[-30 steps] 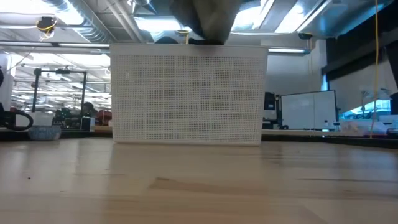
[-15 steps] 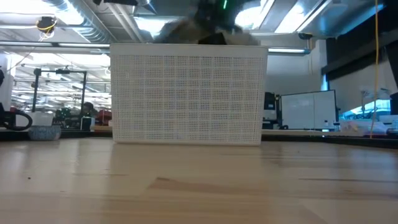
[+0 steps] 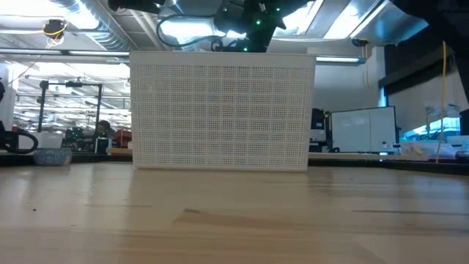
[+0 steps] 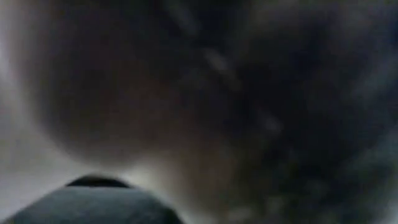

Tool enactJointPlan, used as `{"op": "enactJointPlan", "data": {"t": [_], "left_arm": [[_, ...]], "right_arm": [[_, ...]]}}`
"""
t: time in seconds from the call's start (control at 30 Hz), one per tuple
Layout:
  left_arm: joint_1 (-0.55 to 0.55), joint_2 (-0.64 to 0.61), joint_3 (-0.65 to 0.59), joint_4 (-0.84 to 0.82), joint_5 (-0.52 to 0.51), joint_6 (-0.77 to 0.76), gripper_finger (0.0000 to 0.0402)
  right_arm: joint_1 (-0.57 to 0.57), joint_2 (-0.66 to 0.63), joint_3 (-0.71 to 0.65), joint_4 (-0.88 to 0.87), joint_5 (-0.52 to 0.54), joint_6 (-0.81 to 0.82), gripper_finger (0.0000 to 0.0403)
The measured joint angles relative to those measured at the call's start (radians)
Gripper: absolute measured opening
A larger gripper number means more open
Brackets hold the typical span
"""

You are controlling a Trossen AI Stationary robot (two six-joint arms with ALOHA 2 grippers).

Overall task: Sort clothes
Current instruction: Put the brown shorts into the white laundry bin, then return to Home Position

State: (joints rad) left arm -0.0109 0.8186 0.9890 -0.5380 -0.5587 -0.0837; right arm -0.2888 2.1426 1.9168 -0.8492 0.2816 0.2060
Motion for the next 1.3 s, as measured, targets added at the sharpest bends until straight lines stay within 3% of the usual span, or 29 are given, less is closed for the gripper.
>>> {"op": "enactJointPlan", "data": {"t": [0.43,0.57,0.8,1.0,1.13,1.3], "left_arm": [[0.000,-0.001,0.000,-0.006,0.022,-0.007,0.0194],[0.000,-0.002,0.000,-0.006,0.024,-0.007,0.0194],[-0.016,-0.042,-0.010,-0.003,0.029,-0.007,0.0194],[-0.065,-0.183,-0.142,0.024,0.055,-0.021,0.0188],[-0.111,-0.331,-0.285,0.143,0.145,-0.099,0.0156],[-0.165,-0.469,-0.407,0.182,0.223,-0.145,0.0093]], "right_arm": [[0.038,-0.113,0.330,-0.258,-0.074,0.023,0.0234],[0.071,-0.131,0.438,-0.391,-0.070,-0.001,0.0251],[0.159,-0.303,0.361,-0.467,-0.083,-0.032,0.0252],[0.309,-0.451,0.222,-0.309,-0.089,-0.108,0.0252],[0.394,-0.576,-0.037,-0.045,-0.138,-0.160,0.0244],[0.422,-0.795,-0.430,0.255,-0.171,-0.159,0.0183]]}}
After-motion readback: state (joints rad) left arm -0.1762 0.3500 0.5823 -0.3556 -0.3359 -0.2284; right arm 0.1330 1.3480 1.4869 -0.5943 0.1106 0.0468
